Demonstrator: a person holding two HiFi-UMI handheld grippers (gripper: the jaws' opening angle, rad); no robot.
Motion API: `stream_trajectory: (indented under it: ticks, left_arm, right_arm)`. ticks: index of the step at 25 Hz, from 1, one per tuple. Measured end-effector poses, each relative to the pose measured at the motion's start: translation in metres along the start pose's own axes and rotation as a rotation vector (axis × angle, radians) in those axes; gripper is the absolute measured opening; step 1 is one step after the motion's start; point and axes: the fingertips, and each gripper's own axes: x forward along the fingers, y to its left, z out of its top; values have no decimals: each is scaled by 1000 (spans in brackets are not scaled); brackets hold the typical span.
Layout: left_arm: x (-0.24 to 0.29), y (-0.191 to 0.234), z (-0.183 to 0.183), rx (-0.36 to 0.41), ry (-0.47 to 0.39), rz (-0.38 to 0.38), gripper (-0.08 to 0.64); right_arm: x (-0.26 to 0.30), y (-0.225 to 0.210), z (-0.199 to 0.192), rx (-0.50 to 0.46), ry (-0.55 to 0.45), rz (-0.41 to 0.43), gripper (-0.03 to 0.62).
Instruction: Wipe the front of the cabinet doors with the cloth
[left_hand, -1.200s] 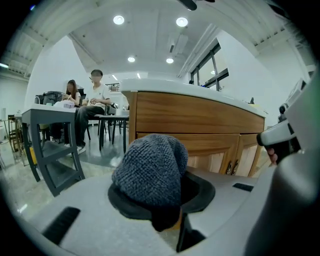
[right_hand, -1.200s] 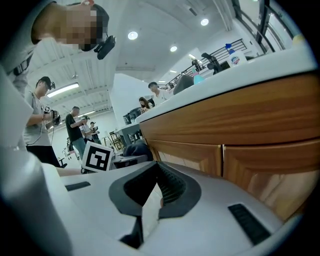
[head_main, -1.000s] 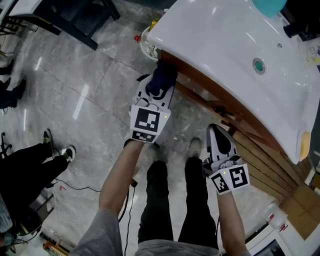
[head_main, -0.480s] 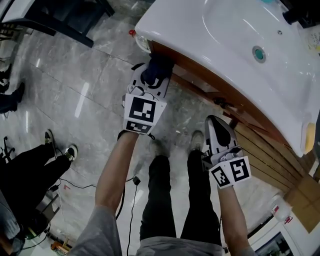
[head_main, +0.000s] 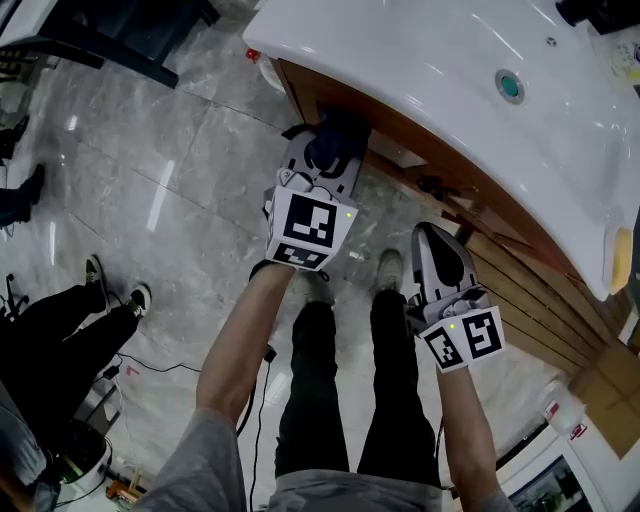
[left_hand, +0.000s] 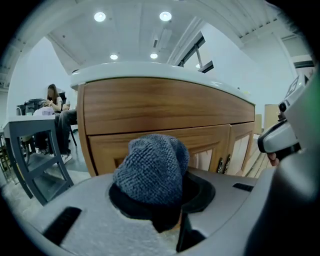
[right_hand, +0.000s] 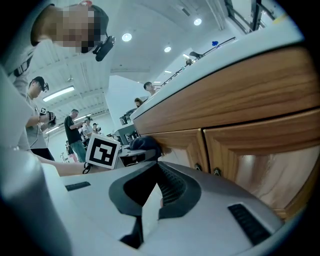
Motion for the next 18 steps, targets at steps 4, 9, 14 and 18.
stream_trajectory:
  ticks: [4,9,14,18]
  left_arm:
    - [5,-24,4,-2,-4,-31,104]
    - [11,-59,0,-23,17,-64,104]
    - [18,-83,5,-24,13,-90,103]
    - [22,-97,5,-23,18,-106,103]
  right_arm:
    - [-12,-10,-3,1,-2,-15,9]
    - [-28,-21,-9,14,-7,-30,9]
    - [-42,-32,-11,23,-15,-42,9]
    - [-52,-41,-11,33,-26,-57,9]
